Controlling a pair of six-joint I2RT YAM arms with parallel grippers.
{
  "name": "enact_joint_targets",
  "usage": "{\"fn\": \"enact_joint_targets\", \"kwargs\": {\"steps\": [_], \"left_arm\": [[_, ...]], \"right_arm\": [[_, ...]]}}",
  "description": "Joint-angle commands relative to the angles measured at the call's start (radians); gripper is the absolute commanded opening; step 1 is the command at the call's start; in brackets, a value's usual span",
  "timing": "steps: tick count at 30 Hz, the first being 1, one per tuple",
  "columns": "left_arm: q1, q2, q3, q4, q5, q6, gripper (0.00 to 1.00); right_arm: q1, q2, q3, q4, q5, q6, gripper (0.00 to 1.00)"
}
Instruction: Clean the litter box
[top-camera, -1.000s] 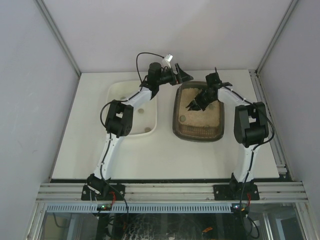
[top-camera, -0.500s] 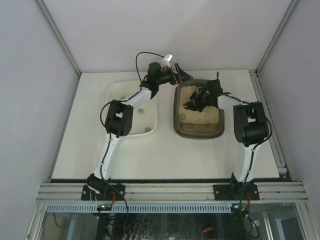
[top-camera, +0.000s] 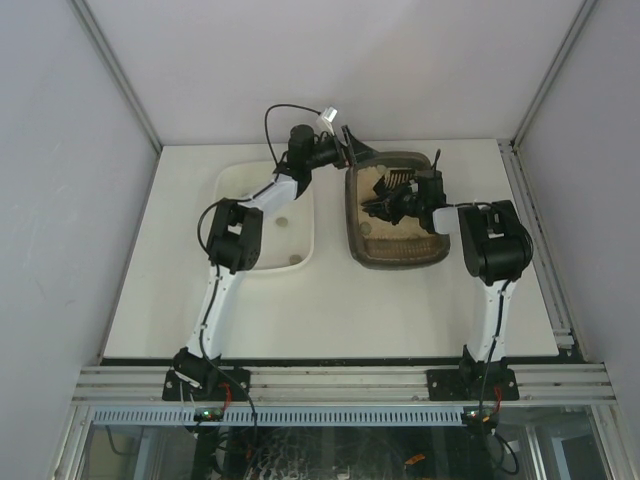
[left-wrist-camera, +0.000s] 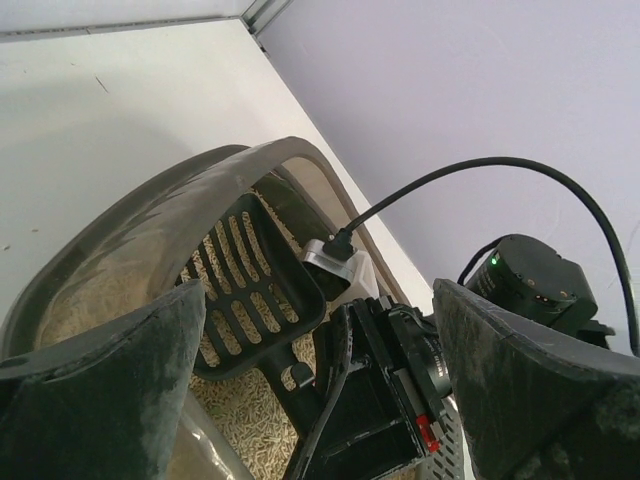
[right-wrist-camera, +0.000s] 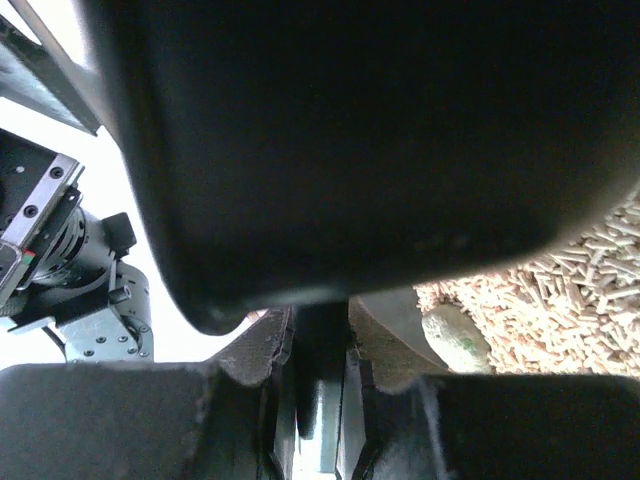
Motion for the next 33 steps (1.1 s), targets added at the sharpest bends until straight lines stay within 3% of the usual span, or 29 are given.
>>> {"fn": "enact_joint_targets", "kwargs": {"steps": [1, 6, 11, 15, 23, 27, 33], "left_arm": [[0.010, -0.062, -0.056, 0.018, 0.043, -0.023, 1.00], [0.023, -0.067, -0.065, 0.032, 0.048, -0.049, 1.00], [0.038, -0.082, -0.083, 0.026, 0.034, -0.039, 1.00], [0.043, -0.076, -0.045, -0.084, -0.016, 0.038, 1.00], [0.039, 0.029, 0.159, -0.131, -0.059, 0.103, 1.00], [0.037, 0.087, 0.255, -0.151, -0.107, 0.143, 1.00], [0.028, 0.094, 0.239, -0.122, -0.100, 0.138, 1.00]], "right_arm": [[-0.005, 0.042, 0.001, 0.201, -0.050, 0.023, 0.00], [-0.012, 0.076, 0.014, 0.273, -0.082, 0.000, 0.00], [-0.022, 0.059, 0.054, 0.122, -0.078, -0.072, 0.00], [-0.028, -0.002, 0.065, 0.007, -0.093, -0.141, 0.00], [-0.028, -0.015, 0.319, -0.509, -0.125, -0.373, 0.00], [-0.029, 0.006, 0.381, -0.581, -0.129, -0.403, 0.00], [-0.018, 0.084, 0.450, -0.593, -0.179, -0.410, 0.00]]}}
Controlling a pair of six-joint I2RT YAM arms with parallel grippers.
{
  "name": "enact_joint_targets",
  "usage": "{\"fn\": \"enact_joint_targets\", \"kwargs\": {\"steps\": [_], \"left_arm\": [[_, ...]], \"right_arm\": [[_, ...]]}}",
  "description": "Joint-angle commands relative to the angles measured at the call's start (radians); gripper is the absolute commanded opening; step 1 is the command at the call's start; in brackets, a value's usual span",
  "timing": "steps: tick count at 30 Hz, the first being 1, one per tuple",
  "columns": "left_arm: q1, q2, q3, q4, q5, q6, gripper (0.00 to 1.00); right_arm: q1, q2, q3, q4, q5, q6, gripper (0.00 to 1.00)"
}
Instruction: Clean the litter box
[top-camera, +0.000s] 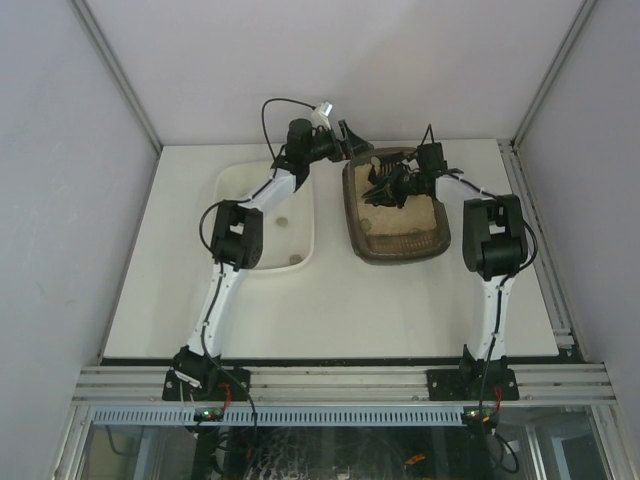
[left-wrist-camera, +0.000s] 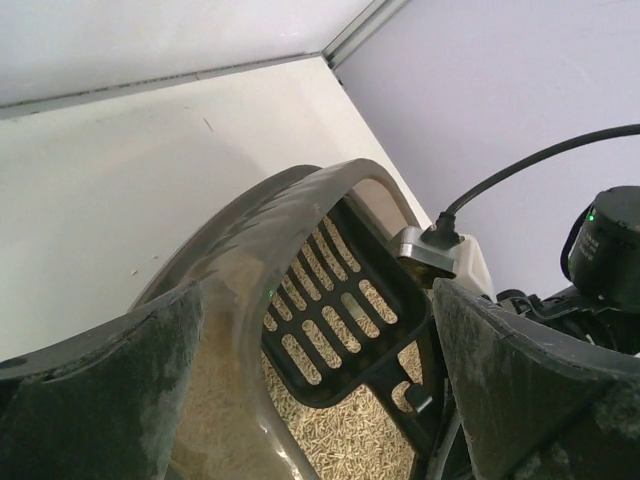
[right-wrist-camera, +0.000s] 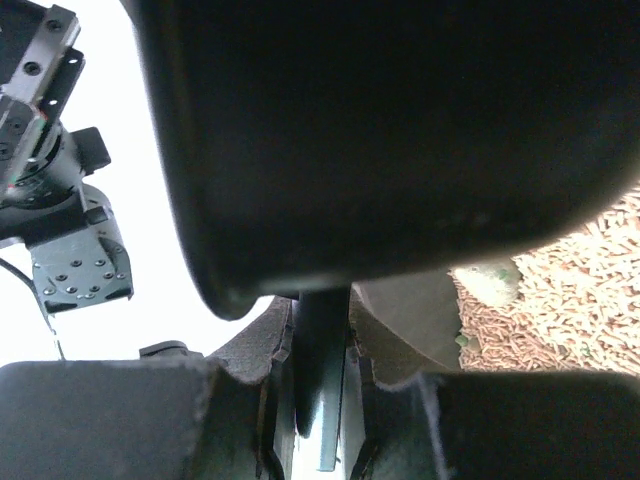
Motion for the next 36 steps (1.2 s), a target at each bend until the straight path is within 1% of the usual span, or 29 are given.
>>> {"fn": "enact_joint_targets", "kwargs": {"steps": [1, 7, 10, 14, 17, 24, 32, 34, 36], "left_arm": [[-0.007, -0.007, 0.028, 0.032, -0.004, 0.023, 1.00], [-0.009, -0.031, -0.025, 0.064, 0.029, -0.007, 1.00], [-0.007, -0.045, -0.044, 0.082, 0.041, -0.028, 1.00], [-0.008, -0.058, -0.061, 0.094, 0.052, -0.046, 1.00], [-0.009, -0.070, -0.081, 0.100, 0.059, -0.049, 1.00], [-0.004, -0.111, -0.151, 0.106, 0.067, -0.046, 1.00], [-0.003, -0.168, -0.199, 0.074, 0.054, -0.056, 1.00], [-0.006, -0.196, -0.195, -0.003, 0.035, -0.030, 1.00], [-0.015, -0.224, -0.170, -0.146, -0.001, 0.055, 1.00]], "right_arm": [[0.010, 0.036, 0.065, 0.011, -0.064, -0.048, 0.00], [0.014, 0.076, 0.007, 0.172, -0.119, 0.015, 0.00], [0.014, 0.067, -0.061, 0.301, -0.138, 0.058, 0.00], [0.009, 0.034, -0.166, 0.529, -0.177, 0.146, 0.00], [0.006, 0.003, -0.220, 0.623, -0.192, 0.167, 0.00], [0.008, -0.090, -0.325, 0.659, -0.195, 0.150, 0.00], [0.005, -0.250, -0.468, 0.652, -0.191, 0.122, 0.00], [0.002, -0.302, -0.507, 0.635, -0.192, 0.102, 0.00], [-0.001, -0.369, -0.546, 0.609, -0.194, 0.071, 0.00]]}}
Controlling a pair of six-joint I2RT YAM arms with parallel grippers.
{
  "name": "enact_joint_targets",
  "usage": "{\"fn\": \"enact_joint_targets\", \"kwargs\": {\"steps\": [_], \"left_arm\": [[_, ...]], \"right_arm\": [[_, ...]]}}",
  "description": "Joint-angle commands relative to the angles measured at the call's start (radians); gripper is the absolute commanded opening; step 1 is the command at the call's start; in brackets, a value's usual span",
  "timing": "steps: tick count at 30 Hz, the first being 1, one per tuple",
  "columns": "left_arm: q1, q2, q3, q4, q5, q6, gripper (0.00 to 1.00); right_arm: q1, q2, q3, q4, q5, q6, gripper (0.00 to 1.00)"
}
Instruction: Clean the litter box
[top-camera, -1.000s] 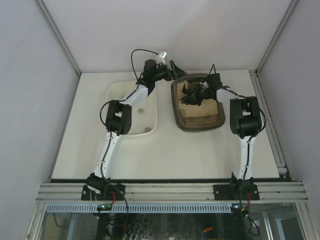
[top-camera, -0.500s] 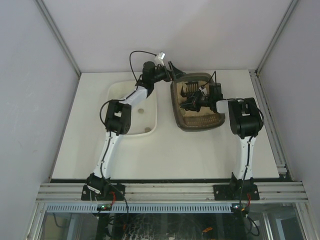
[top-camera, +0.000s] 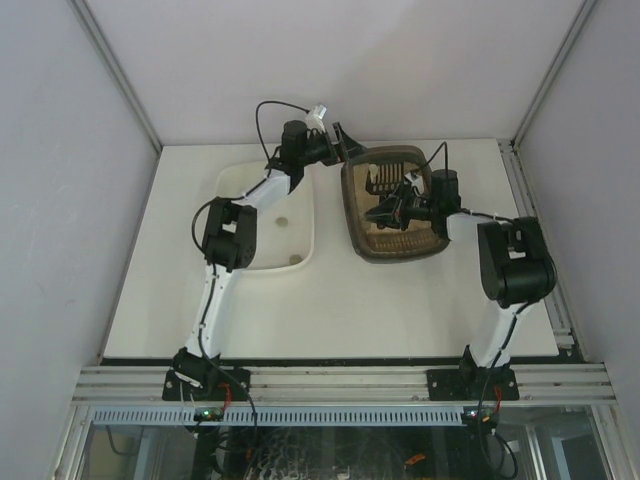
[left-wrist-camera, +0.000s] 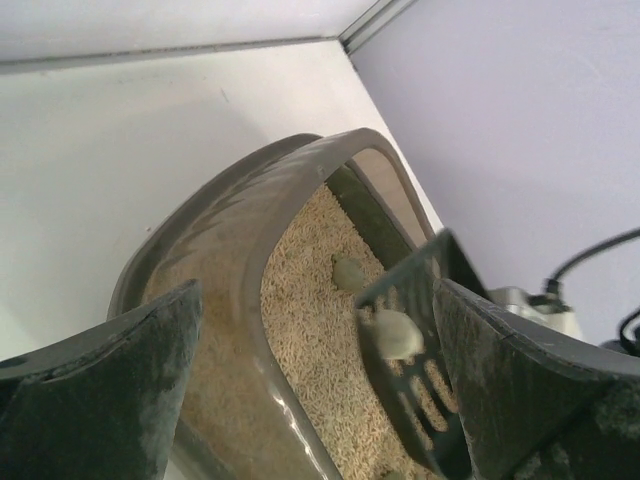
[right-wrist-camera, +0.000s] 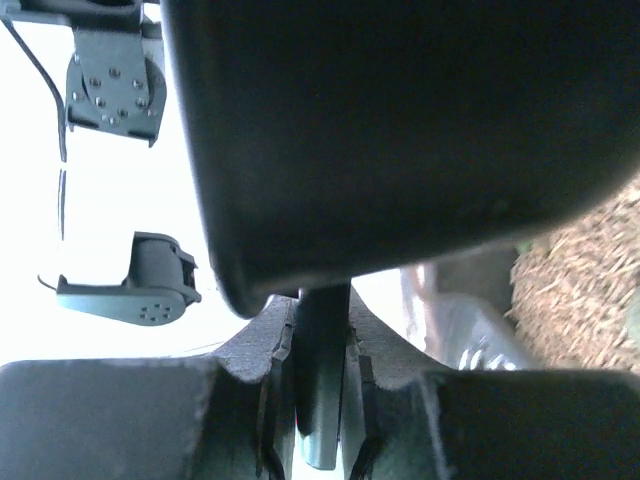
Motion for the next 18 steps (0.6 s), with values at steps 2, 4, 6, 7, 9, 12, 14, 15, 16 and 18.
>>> {"fn": "enact_joint_targets", "kwargs": {"steps": [2, 4, 6, 7, 9, 12, 14, 15, 16, 18], "left_arm": [[-0.030, -0.182, -0.023, -0.273, -0.025, 0.135, 1.00], [-0.030, -0.238, -0.082, -0.293, -0.041, 0.159, 1.00], [-0.028, -0.297, -0.147, -0.298, -0.053, 0.174, 1.00], [-0.026, -0.322, -0.175, -0.304, -0.058, 0.186, 1.00], [-0.024, -0.371, -0.226, -0.323, -0.066, 0.219, 1.00], [-0.014, -0.439, -0.309, -0.342, -0.070, 0.252, 1.00], [-0.004, -0.491, -0.363, -0.342, -0.066, 0.263, 1.00], [0.003, -0.509, -0.386, -0.343, -0.063, 0.269, 1.00], [0.007, -0.529, -0.410, -0.345, -0.058, 0.272, 1.00], [0.015, -0.567, -0.450, -0.360, -0.049, 0.287, 1.00]], "right_arm": [[-0.004, -0.198, -0.095, 0.017, -0.018, -0.096, 0.00], [-0.013, -0.268, -0.175, 0.078, 0.029, -0.081, 0.00], [-0.009, -0.326, -0.296, 0.196, 0.075, -0.027, 0.00], [0.011, -0.325, -0.297, 0.188, 0.056, -0.037, 0.00], [0.022, -0.314, -0.322, 0.259, -0.009, 0.011, 0.00], [-0.036, -0.356, -0.424, 0.434, 0.002, 0.110, 0.00], [-0.001, -0.368, -0.408, 0.358, -0.013, 0.053, 0.00], [0.010, -0.370, -0.413, 0.369, -0.028, 0.060, 0.00], [0.003, -0.374, -0.434, 0.440, -0.038, 0.100, 0.00], [-0.055, -0.375, -0.497, 0.626, -0.029, 0.225, 0.00]]}}
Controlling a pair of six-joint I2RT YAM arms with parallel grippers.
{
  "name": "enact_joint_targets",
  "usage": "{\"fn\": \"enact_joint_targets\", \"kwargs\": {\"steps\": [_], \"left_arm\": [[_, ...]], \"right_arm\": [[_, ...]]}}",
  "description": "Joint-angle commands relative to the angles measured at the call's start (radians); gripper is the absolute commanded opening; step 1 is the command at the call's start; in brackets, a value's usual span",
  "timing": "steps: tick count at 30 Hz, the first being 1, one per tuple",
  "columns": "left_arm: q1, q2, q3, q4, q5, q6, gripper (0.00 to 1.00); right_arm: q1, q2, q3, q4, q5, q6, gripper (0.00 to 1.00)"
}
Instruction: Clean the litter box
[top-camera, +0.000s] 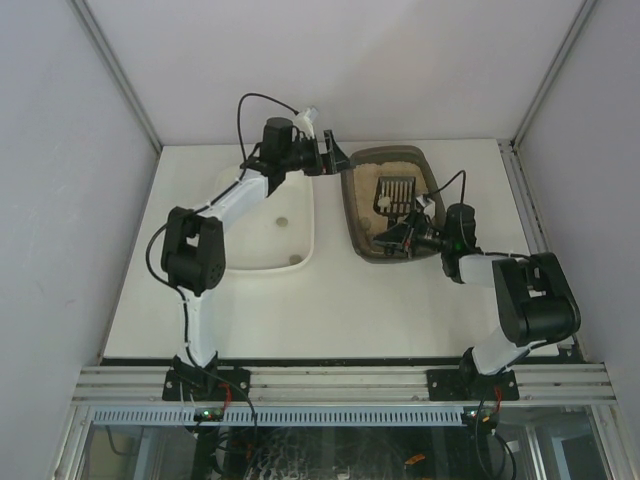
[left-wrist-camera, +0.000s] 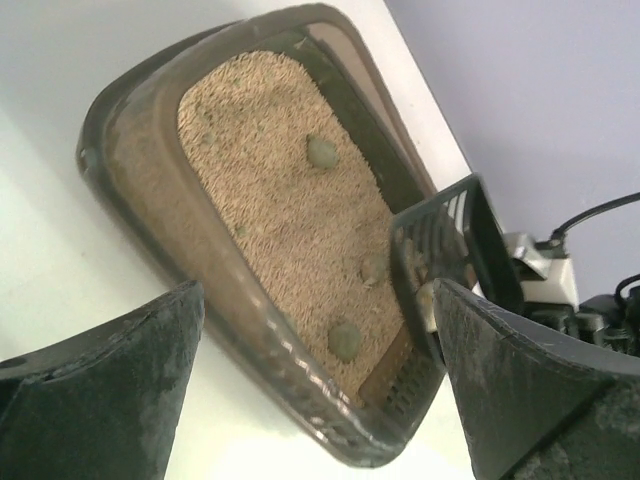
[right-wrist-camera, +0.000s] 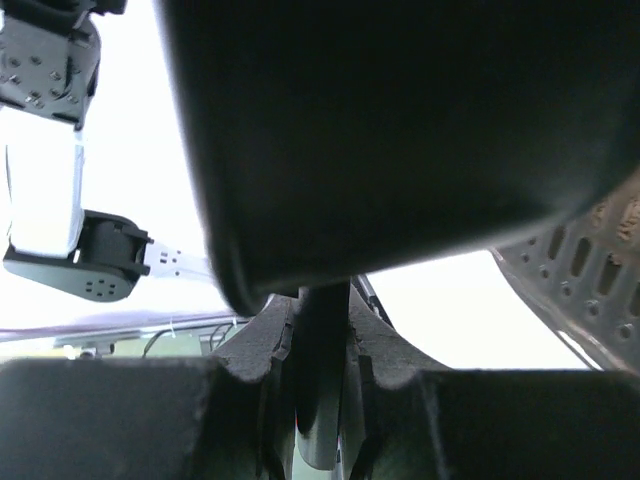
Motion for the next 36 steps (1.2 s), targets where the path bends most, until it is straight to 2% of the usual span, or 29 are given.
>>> {"fn": "enact_joint_targets", "kwargs": {"steps": [1, 4, 8, 13, 17, 19, 21, 23, 26, 28, 31, 32, 33, 36], "left_arm": [[0.030, -0.129, -0.088, -0.033, 0.004, 0.072, 1.00], [0.043, -0.182, -0.114, -0.125, -0.020, 0.136, 1.00], [0.064, -0.227, -0.081, -0.328, -0.075, 0.241, 1.00], [0.119, -0.305, -0.175, -0.367, -0.092, 0.268, 1.00], [0.147, -0.365, -0.251, -0.368, -0.099, 0.297, 1.00], [0.151, -0.387, -0.280, -0.370, -0.109, 0.318, 1.00], [0.155, -0.400, -0.294, -0.383, -0.119, 0.338, 1.00], [0.159, -0.405, -0.297, -0.396, -0.125, 0.351, 1.00], [0.173, -0.408, -0.300, -0.400, -0.122, 0.347, 1.00], [0.183, -0.406, -0.301, -0.400, -0.115, 0.337, 1.00], [0.196, -0.400, -0.296, -0.400, -0.108, 0.331, 1.00], [0.201, -0.398, -0.294, -0.400, -0.104, 0.329, 1.00], [0.206, -0.400, -0.294, -0.400, -0.103, 0.327, 1.00], [0.214, -0.405, -0.295, -0.398, -0.101, 0.326, 1.00]], "right_arm": [[-0.063, -0.038, -0.068, 0.389, -0.024, 0.183, 0.00], [-0.008, 0.019, -0.056, 0.469, -0.064, 0.236, 0.00], [-0.106, 0.108, -0.117, 0.827, -0.044, 0.471, 0.00], [0.014, 0.163, -0.069, 0.766, -0.075, 0.435, 0.00], [-0.103, 0.182, -0.085, 0.878, -0.042, 0.520, 0.00], [-0.068, 0.180, -0.071, 0.815, -0.046, 0.492, 0.00], [0.010, 0.158, -0.029, 0.632, -0.072, 0.382, 0.00], [0.010, 0.113, -0.022, 0.503, -0.079, 0.293, 0.00], [-0.116, 0.098, -0.054, 0.598, -0.063, 0.372, 0.00], [-0.105, 0.097, -0.041, 0.546, -0.065, 0.352, 0.00], [0.026, 0.043, 0.039, 0.137, -0.060, 0.080, 0.00], [0.030, 0.022, 0.060, 0.030, -0.053, 0.007, 0.00], [0.010, 0.006, 0.061, 0.004, -0.051, -0.011, 0.00], [-0.045, -0.005, 0.051, 0.079, -0.054, 0.049, 0.00]]}}
